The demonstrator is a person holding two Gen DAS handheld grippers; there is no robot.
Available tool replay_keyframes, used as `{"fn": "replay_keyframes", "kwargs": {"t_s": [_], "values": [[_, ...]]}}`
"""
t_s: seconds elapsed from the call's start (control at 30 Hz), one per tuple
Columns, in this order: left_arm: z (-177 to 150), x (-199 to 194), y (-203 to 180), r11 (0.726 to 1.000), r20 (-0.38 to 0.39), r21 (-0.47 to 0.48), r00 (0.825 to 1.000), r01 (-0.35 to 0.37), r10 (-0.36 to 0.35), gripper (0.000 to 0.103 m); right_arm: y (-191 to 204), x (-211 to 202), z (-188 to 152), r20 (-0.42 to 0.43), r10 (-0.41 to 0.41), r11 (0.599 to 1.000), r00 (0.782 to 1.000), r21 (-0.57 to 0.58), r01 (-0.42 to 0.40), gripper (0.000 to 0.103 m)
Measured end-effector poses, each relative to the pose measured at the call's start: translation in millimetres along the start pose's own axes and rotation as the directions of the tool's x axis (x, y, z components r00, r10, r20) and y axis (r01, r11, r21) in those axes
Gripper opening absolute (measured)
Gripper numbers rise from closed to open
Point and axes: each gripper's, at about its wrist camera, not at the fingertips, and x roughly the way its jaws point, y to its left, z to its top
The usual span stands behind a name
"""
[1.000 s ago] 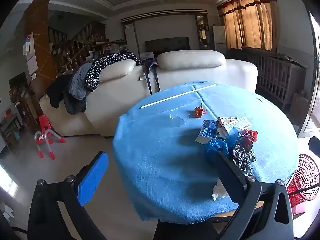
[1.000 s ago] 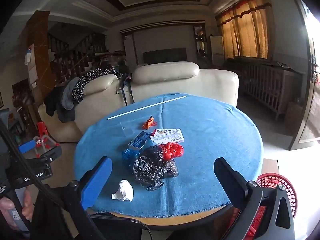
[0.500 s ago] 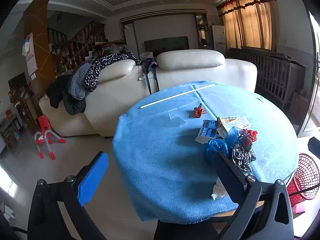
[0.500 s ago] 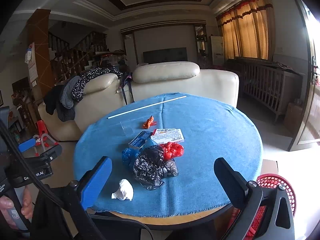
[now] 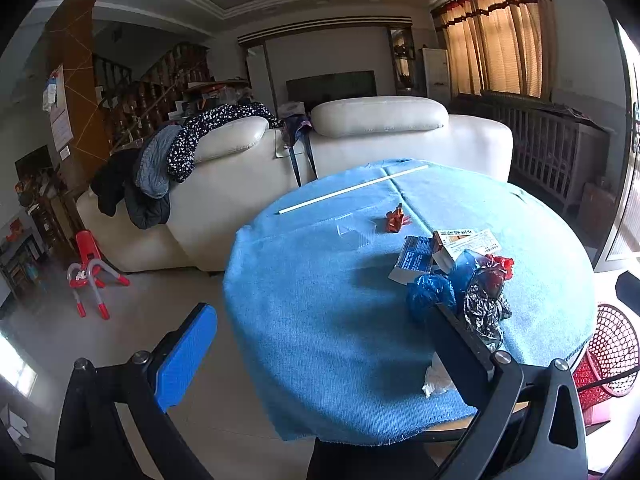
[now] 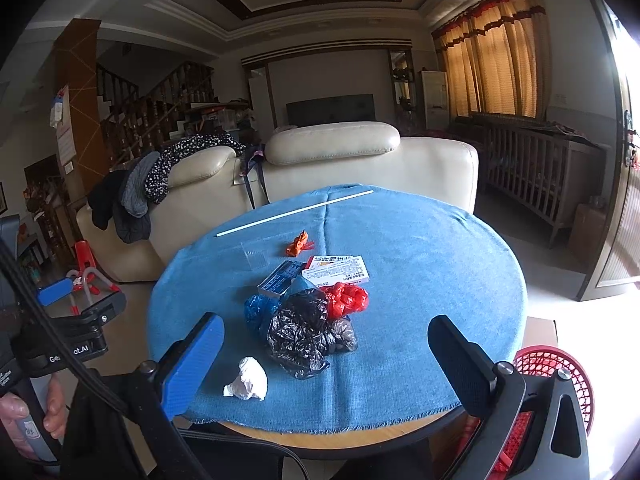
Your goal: Collect trash
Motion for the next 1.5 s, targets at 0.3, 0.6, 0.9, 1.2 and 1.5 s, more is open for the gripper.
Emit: {"fn": "replay_keyframes", "kwargs": {"t_s": [0.3, 0.6, 0.9, 1.2, 1.5], "values": [[0.1, 0.1, 0.2, 1.0, -0.003, 0.002, 1.0, 0.001, -0.001, 0.103, 0.2, 1.0, -1.7, 0.004, 0.003, 1.0, 1.0, 0.001, -0.003, 0.103], [-3.9, 3.8, 0.0, 1.0, -0.013, 0.004, 1.0, 0.006, -0.006, 0.103, 0.8, 4.9, -1.3, 0.015, -0.003, 1.0, 1.0, -0.022, 0.004, 0.103], [-6.9, 25.2, -2.4, 0.999, -0.074, 0.002, 0.996, 0.045, -0.044, 0.103, -1.8, 20.9, -2.6, -0.029, 0.009, 1.0, 1.0, -0.015, -0.009, 0.103], [-26.6, 92.2, 2.5, 0.993, -0.302, -0.053, 0.946, 0.105, -0.116, 0.103, -5.8, 111.7, -13.4, -0.197, 0.142, 0.99, 0.97, 0.033, -0.138, 0.102], [-44.5, 117.8, -19.5, 0.962, -0.379, -0.057, 0.886, 0.267, -0.268, 0.097, -16.7, 200.8, -35.0, -0.394, 0.211, 0.978, 0.895, 0.085, -0.193, 0.087]]}}
